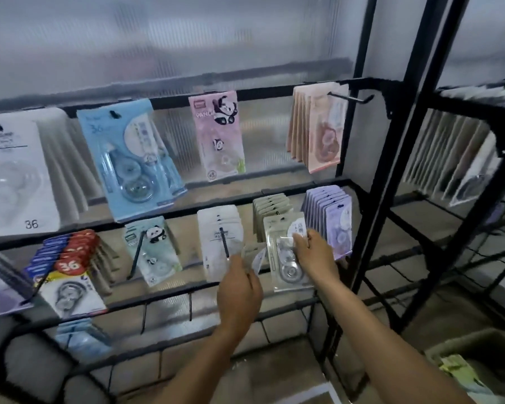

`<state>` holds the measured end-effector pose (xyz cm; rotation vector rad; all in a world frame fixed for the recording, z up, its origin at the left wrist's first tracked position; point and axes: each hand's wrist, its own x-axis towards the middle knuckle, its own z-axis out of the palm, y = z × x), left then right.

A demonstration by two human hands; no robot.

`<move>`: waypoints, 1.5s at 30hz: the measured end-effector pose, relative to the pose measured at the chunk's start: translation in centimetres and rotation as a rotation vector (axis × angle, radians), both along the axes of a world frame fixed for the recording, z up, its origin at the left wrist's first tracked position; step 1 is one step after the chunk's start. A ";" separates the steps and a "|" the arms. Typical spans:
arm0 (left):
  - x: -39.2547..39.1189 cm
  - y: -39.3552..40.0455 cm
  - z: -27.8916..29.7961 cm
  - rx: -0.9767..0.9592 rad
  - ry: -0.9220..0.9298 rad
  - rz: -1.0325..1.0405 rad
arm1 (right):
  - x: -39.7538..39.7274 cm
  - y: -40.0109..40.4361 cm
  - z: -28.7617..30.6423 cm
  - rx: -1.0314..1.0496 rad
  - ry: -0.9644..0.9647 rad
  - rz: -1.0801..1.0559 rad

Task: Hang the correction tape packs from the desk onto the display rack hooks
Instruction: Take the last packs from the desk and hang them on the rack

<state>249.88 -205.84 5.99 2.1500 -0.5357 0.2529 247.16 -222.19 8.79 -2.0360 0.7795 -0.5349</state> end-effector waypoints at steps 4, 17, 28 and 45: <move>-0.3 -1.5 -0.2 -0.102 -0.022 0.158 | 1.4 -1.7 -0.8 0.009 -0.008 0.078; 2.3 -8.2 2.9 -0.252 0.250 0.161 | 4.3 -4.5 -2.3 0.036 0.004 0.198; 4.1 -10.7 2.2 -0.153 0.286 0.211 | 5.7 -6.5 -3.5 0.283 0.008 0.225; 3.9 -10.6 0.6 0.008 0.356 0.396 | 0.6 -2.2 -4.2 -0.002 -0.201 0.247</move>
